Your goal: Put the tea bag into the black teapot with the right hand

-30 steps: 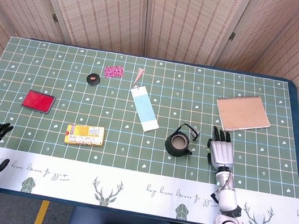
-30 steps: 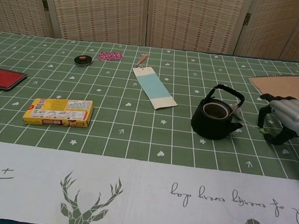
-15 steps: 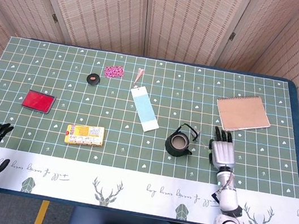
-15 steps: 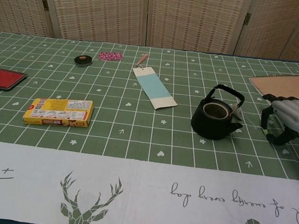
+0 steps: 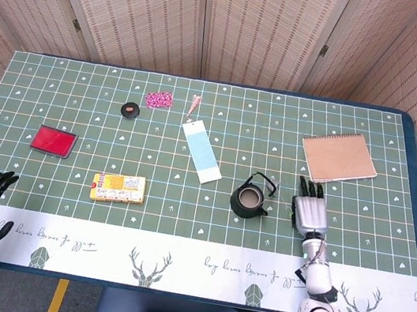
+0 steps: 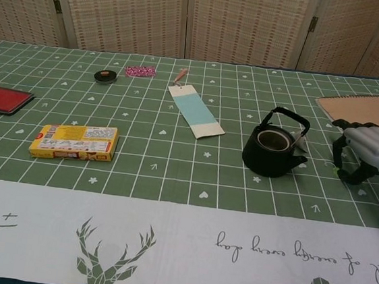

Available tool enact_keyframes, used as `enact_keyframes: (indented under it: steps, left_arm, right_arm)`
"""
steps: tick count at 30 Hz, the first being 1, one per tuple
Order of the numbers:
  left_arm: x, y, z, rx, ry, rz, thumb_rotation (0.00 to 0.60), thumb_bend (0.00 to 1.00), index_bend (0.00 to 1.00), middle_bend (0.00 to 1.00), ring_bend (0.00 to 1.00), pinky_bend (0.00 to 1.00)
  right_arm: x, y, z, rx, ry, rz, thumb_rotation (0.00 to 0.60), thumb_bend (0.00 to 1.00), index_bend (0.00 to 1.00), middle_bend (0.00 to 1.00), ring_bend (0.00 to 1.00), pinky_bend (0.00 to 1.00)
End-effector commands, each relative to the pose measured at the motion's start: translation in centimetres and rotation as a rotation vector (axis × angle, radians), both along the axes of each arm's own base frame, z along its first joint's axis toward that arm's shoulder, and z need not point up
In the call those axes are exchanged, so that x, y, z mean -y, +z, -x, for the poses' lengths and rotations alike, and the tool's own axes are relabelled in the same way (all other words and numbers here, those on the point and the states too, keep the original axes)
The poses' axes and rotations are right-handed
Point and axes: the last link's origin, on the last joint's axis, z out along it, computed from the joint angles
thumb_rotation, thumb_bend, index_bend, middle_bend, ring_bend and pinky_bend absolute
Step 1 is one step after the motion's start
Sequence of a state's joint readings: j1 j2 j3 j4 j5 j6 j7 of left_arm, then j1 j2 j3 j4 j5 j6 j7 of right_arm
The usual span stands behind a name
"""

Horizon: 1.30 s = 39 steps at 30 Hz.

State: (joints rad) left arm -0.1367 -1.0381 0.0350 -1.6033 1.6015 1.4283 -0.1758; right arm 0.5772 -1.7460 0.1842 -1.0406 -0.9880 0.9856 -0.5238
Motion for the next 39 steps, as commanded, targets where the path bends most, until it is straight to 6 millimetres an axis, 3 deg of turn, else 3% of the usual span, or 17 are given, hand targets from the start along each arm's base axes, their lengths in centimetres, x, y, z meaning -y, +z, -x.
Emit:
enact_keyframes:
  steps: [1, 12, 21, 31, 39]
  left_arm:
    - [0.0, 0.0, 0.0, -0.001, -0.002, 0.001, 0.6, 0.36, 0.0, 0.0, 0.0, 0.07]
    - [0.1, 0.0, -0.1, 0.01, -0.024, 0.001, 0.6, 0.36, 0.0, 0.0, 0.0, 0.07]
    - [0.0, 0.0, 0.0, 0.007, -0.023, -0.003, 0.6, 0.36, 0.0, 0.0, 0.0, 0.07]
    - [-0.2, -0.4, 0.1, -0.009, -0.009, 0.003, 0.6, 0.36, 0.0, 0.0, 0.0, 0.07]
    - [-0.2, -0.4, 0.1, -0.009, 0.003, 0.004, 0.6, 0.36, 0.0, 0.0, 0.0, 0.07]
  right_arm:
    - [0.0, 0.0, 0.0, 0.001, 0.001, 0.002, 0.6, 0.44, 0.6, 0.0, 0.0, 0.0]
    - [0.1, 0.8, -0.3, 0.017, 0.015, 0.015, 0.6, 0.44, 0.65, 0.0, 0.0, 0.0]
    - [-0.2, 3.8, -2.2, 0.042, 0.083, 0.083, 0.6, 0.44, 0.65, 0.0, 0.0, 0.0]
    - [-2.3, 10.2, -9.2, 0.033, 0.263, 0.194, 0.6, 0.45, 0.65, 0.0, 0.0, 0.0]
    - [-3.2, 12.6, -13.2, 0.023, 0.32, 0.251, 0.6, 0.45, 0.65, 0.0, 0.0, 0.0]
